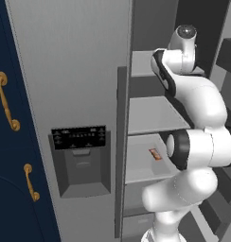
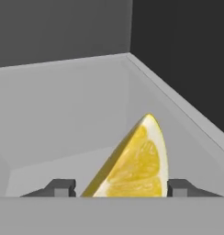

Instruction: Grab a lemon wedge from the fridge and one ice cube from the ice bowl, and put them in the glass of lemonade.

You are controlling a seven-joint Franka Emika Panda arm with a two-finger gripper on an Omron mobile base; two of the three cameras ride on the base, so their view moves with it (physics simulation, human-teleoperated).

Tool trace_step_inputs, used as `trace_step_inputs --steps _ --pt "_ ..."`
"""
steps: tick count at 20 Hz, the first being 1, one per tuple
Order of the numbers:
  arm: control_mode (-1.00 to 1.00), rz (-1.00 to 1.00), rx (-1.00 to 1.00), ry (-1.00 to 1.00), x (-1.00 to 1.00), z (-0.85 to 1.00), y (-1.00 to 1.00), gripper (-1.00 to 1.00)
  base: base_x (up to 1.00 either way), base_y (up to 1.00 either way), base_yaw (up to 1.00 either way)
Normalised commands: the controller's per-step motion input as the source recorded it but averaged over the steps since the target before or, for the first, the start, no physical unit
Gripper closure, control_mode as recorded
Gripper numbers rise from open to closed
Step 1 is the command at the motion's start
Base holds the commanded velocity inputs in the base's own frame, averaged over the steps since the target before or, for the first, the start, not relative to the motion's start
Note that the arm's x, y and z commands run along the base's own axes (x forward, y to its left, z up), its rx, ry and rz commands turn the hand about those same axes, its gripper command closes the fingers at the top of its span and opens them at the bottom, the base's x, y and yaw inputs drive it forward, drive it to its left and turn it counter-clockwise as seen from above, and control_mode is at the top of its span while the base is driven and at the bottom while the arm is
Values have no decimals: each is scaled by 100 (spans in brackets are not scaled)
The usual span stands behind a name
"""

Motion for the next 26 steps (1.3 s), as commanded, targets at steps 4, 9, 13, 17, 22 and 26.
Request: trace_step_inputs --steps 4,9,13,17,22,26 --pt "-100 0 0 -32 -87 0 19 100 0 0 0" --pt "-100 1 -3 -71 -100 6 57 100 0 0 0" --pt "-100 1 0 -41 -100 37 58 100 0 0 0" --pt "-100 13 0 18 -100 24 54 100 0 0 0" --pt "-100 7 8 51 -100 -14 20 100 0 0 0" --pt "-100 2 -1 67 -100 -100 5 100 0 0 0"
